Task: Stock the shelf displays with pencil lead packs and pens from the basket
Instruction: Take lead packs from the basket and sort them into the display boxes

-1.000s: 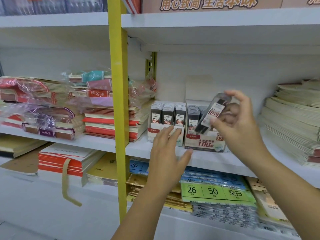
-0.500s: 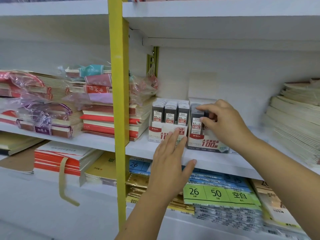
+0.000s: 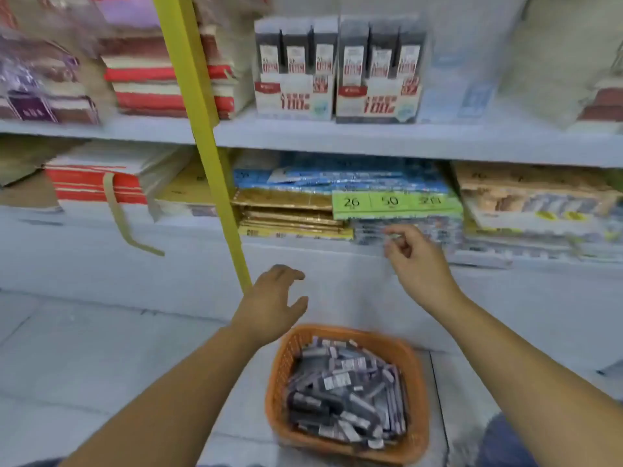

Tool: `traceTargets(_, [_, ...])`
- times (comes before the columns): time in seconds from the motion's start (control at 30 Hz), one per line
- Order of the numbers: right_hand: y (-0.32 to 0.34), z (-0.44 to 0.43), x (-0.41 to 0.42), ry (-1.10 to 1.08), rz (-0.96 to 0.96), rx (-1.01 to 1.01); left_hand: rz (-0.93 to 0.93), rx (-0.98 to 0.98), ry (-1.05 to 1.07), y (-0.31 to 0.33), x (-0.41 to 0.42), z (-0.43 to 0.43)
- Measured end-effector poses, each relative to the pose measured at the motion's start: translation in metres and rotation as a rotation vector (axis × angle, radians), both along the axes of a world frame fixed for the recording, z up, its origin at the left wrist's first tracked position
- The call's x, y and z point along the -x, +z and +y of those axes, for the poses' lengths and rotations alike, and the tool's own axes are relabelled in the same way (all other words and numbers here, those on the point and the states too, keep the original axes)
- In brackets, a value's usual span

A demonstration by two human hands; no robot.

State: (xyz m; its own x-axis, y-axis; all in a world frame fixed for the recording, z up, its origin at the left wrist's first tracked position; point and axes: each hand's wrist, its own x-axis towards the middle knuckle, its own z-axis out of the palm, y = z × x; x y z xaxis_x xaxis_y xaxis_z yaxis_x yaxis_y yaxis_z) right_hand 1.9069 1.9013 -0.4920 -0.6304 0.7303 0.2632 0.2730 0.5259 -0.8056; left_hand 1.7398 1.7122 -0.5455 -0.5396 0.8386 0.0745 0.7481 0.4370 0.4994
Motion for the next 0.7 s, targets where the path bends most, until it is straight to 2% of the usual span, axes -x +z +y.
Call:
traceTargets(0.1, [-0.095,-0.01,-0.015,0.011,-0.336,0.264,-0.237,0.143,0.156,-0.07,-0.016,-0.027])
traceTargets(0.17, [-0.149,-0.021,-0.026,0.038,-0.509,0.336,-0.369,0.276,0.19,-0.112,-0.024,-0.039])
traceTargets(0.27, [-0.207,-0.033,-0.038,0.101,-0.637,0.448,-0.443,0.436,0.148,-0.16,-0.03,-0.048])
traceTargets(0.33, [-0.235,-0.038,-0.045,0.124,-0.689,0.538,-0.471,0.449,0.132,-0.182,-0.032,-0.045])
traceTargets(0.47, [-0.274,-0.039,-0.049,0.15,-0.758,0.548,-0.524,0.452,0.069,-0.219,-0.04,-0.032])
traceTargets(0.53, [-0.289,-0.039,-0.048,0.181,-0.88,0.539,-0.513,0.458,0.003,-0.237,-0.043,-0.024])
traceTargets(0.6, [-0.302,-0.043,-0.046,0.238,-0.987,0.52,-0.468,0.532,-0.068,-0.253,-0.044,-0.018])
traceTargets(0.7, [-0.314,-0.051,-0.044,0.326,-1.002,0.495,-0.355,0.701,-0.147,-0.271,-0.044,-0.013])
